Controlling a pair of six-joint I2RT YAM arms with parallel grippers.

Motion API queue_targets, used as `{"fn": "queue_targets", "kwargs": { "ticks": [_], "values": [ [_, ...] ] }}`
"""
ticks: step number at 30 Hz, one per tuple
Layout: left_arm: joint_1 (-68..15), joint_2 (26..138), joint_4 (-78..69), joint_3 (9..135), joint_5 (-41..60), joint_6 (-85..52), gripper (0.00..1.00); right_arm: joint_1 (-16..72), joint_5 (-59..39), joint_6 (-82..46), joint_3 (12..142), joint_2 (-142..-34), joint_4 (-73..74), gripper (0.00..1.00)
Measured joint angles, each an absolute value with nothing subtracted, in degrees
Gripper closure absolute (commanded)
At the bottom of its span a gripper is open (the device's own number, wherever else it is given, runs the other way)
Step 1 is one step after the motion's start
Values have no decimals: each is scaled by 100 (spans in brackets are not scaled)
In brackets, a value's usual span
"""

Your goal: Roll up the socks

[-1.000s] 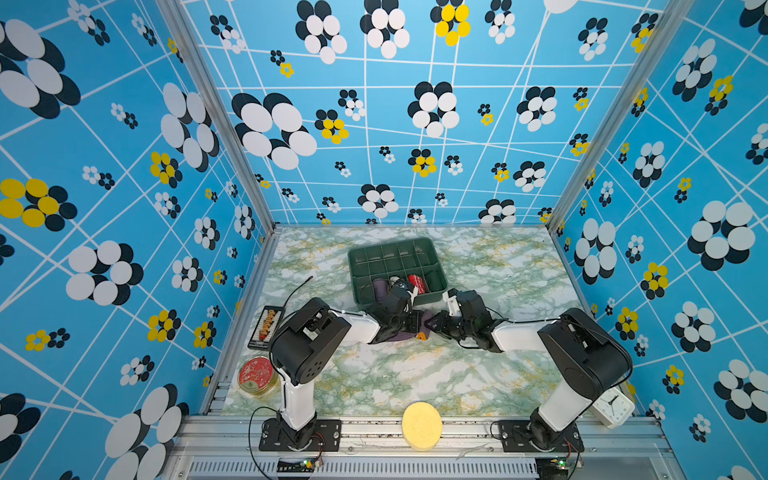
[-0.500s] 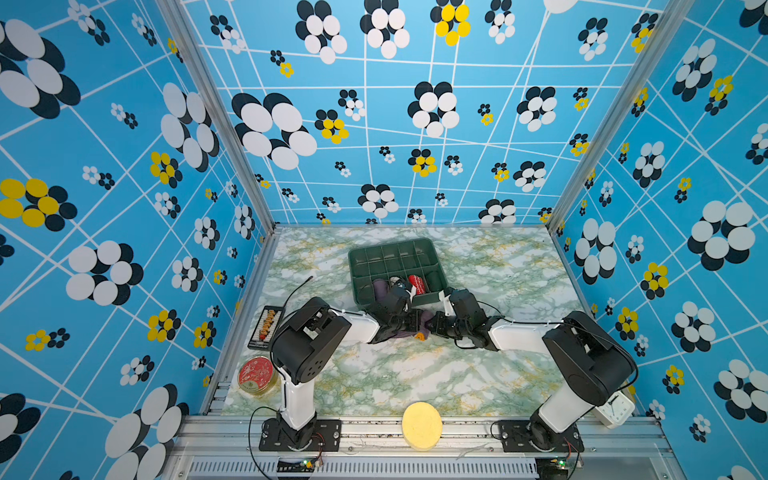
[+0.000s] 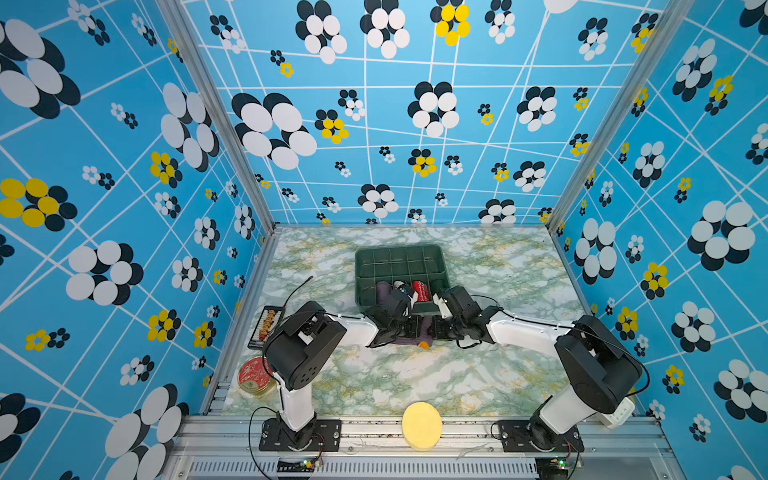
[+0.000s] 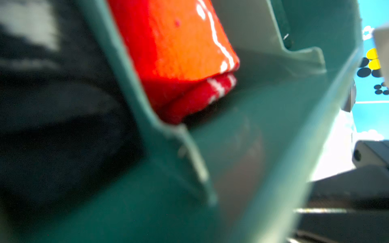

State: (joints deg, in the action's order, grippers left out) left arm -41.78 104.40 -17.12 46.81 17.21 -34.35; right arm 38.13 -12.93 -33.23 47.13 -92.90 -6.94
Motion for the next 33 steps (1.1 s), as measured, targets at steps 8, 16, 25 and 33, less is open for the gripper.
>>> {"fn": "queue_targets", "kwargs": {
  "ticks": [8, 16, 25, 33],
  "values": [
    [-4160, 10180, -1376, 4536, 1734, -3420, 85, 3813, -1297, -3074, 4864, -9290, -1135, 100],
    [-4132, 10106, -1210, 4578, 1844, -3424, 70, 3813, -1363, -3030, 4871, -9290, -1186, 100],
    [-4132, 9968, -825, 4663, 1813, -3336, 70, 3839, -1378, -3013, 4871, -9290, -1208, 100],
    [-4139, 9500, -320, 4652, 1540, -3273, 70, 3863, -1376, -2932, 4893, -9290, -1295, 100]
  ]
}}
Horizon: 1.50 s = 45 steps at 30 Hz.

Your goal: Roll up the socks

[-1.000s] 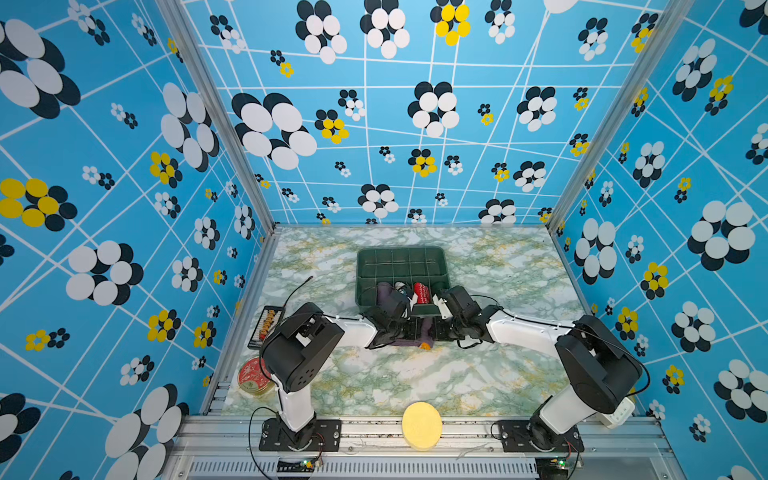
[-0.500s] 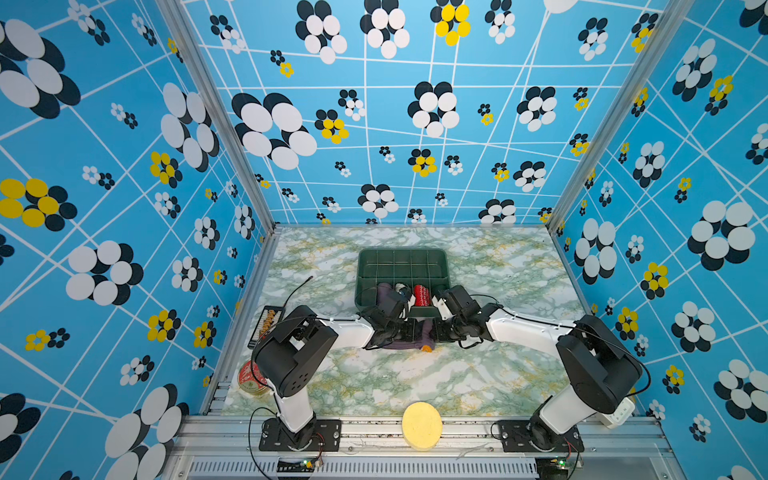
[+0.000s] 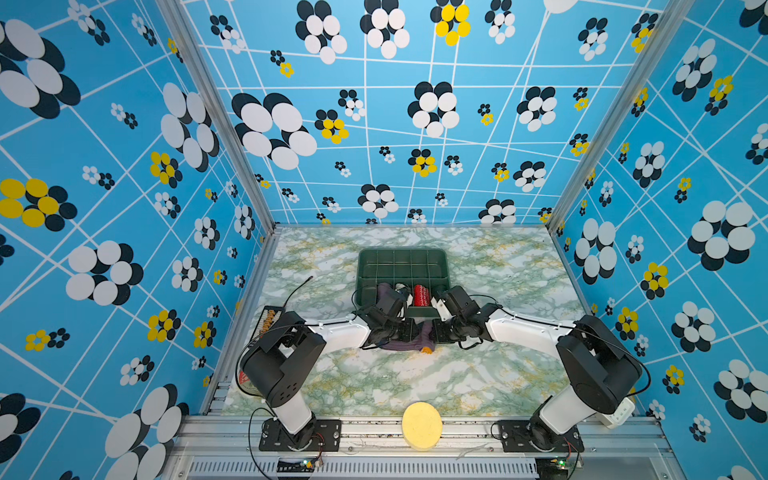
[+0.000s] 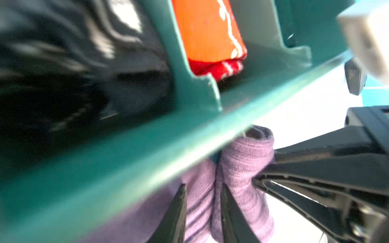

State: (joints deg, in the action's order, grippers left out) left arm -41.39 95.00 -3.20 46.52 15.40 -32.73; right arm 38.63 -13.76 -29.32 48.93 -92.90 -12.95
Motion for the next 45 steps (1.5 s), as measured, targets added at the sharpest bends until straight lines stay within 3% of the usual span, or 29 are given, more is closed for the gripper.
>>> {"fn": "queue_targets", "kwargs": {
  "ticks": [7, 38, 45],
  "values": [
    [-4139, 9026, -67, 4654, 1190, -3079, 72, 3892, -1367, -2928, 4923, -9290, -1339, 100],
    [-3361, 10471, 176, 6036, 943, -2364, 73, 3964, -1352, -2884, 5006, -9290, -1597, 100],
    [-3424, 10285, 86, 6012, 1070, -2397, 73, 3975, -1299, -2821, 5100, -9292, -1800, 100]
  ]
}}
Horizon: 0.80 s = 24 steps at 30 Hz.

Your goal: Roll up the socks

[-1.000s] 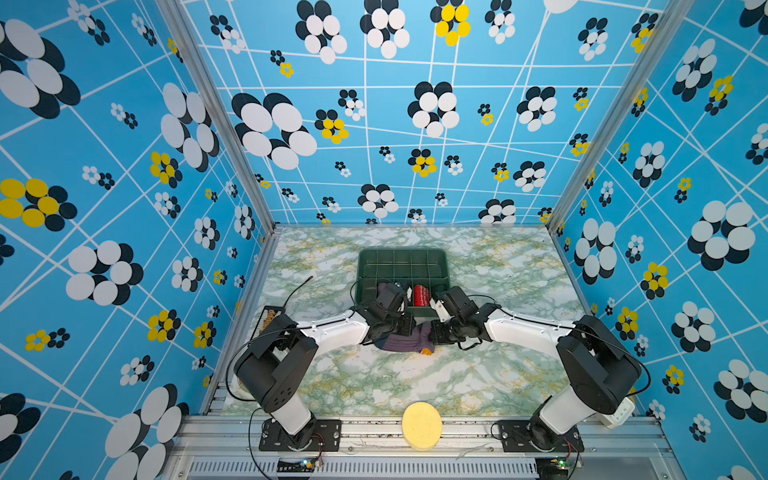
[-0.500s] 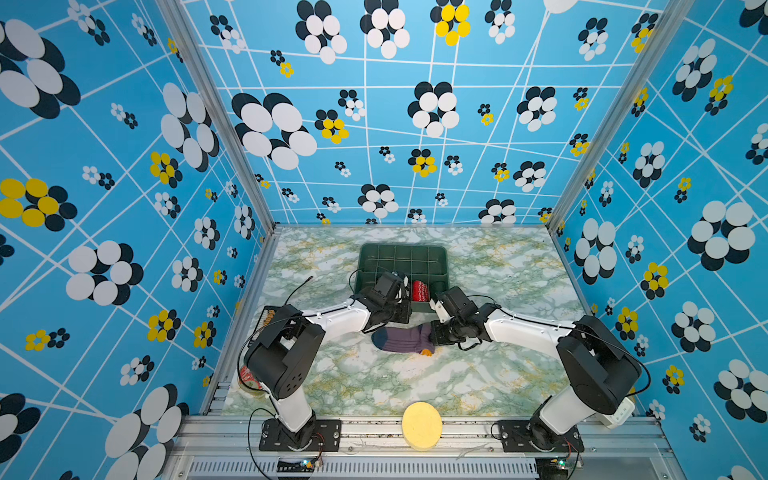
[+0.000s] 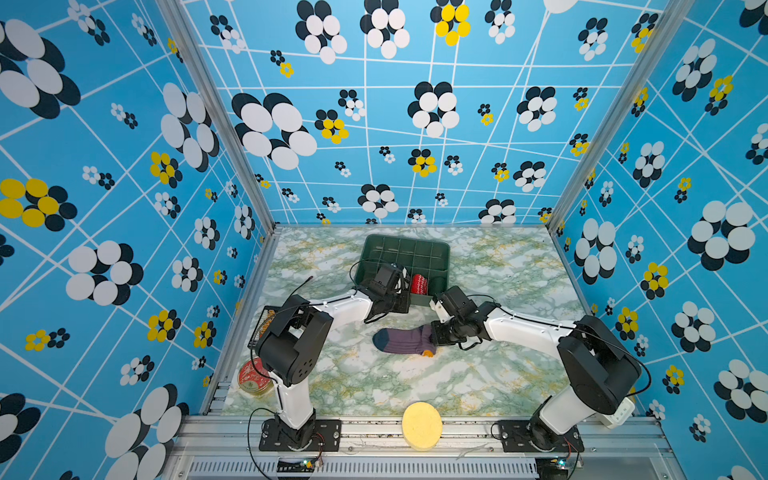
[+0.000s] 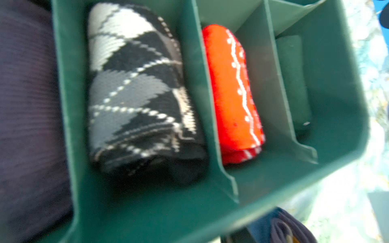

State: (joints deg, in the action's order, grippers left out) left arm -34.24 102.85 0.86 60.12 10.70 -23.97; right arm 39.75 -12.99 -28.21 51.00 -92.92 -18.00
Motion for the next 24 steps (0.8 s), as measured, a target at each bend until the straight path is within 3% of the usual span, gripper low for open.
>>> {"fn": "queue_targets", "kwargs": {
  "ticks": [9, 20, 24],
  "values": [
    [-4097, 9050, -270, 4928, 1269, -2904, 73, 3975, -1269, -2803, 5153, -9297, -1914, 100],
    [-4650, 8941, -620, 4440, 1328, -3474, 74, 3975, -1271, -2818, 5153, -9297, -1909, 100],
    [-4790, 8890, -674, 4440, 1328, -3568, 81, 3975, -1273, -2832, 5153, -9297, -1907, 100]
  ]
}}
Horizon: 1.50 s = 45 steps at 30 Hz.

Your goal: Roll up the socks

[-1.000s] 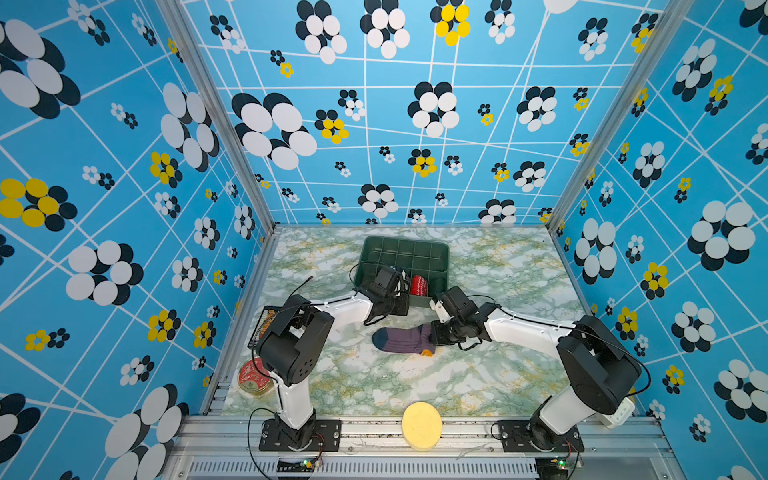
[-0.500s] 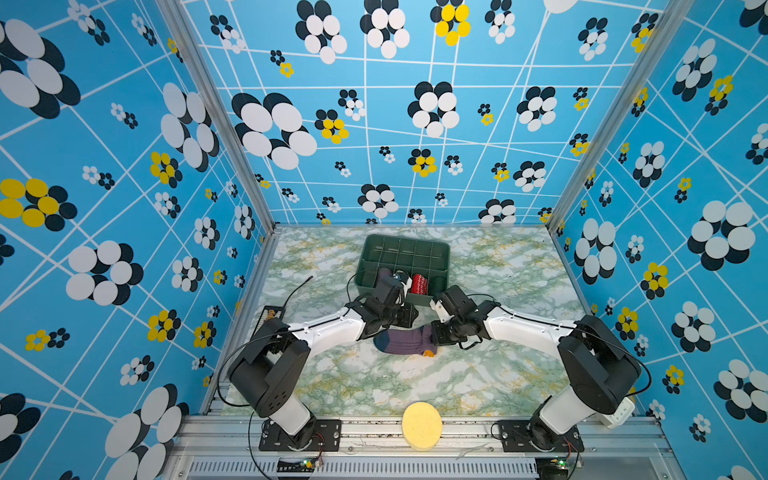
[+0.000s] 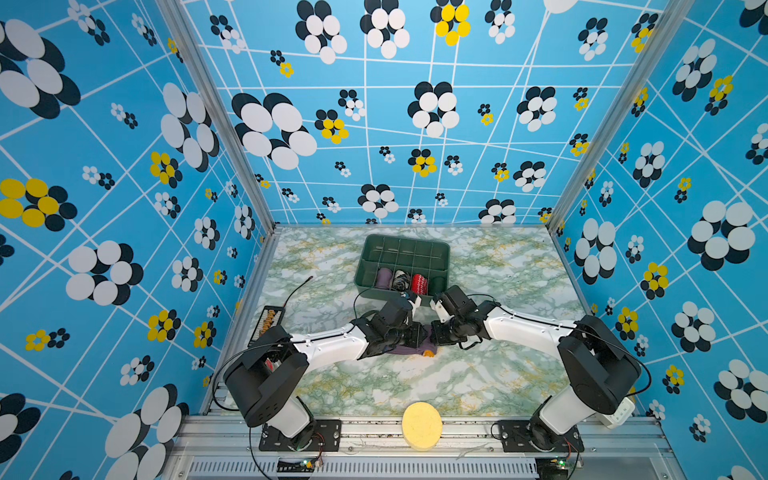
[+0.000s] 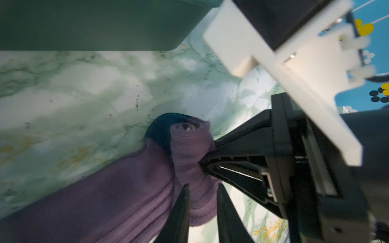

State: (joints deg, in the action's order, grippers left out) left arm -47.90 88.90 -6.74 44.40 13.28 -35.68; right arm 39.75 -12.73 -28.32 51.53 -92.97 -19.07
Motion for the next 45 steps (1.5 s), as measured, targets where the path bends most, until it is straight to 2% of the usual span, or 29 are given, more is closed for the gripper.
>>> {"fn": "queue_targets", "kwargs": {
  "ticks": [3, 8, 38, 45],
  "values": [
    [-4842, 8888, -740, 4440, 1328, -3616, 86, 3975, -1273, -2851, 5153, -9297, -1905, 100],
    [-4849, 8941, -856, 4440, 1352, -3660, 88, 3975, -1273, -2893, 5153, -9297, -1903, 100],
    [-4928, 9677, -698, 4700, 1500, -3492, 90, 3975, -1297, -2932, 5148, -9297, -1865, 100],
    [-4890, 9686, -663, 4698, 1500, -3439, 90, 3975, -1347, -2947, 5148, -9297, -1831, 91]
  ]
}}
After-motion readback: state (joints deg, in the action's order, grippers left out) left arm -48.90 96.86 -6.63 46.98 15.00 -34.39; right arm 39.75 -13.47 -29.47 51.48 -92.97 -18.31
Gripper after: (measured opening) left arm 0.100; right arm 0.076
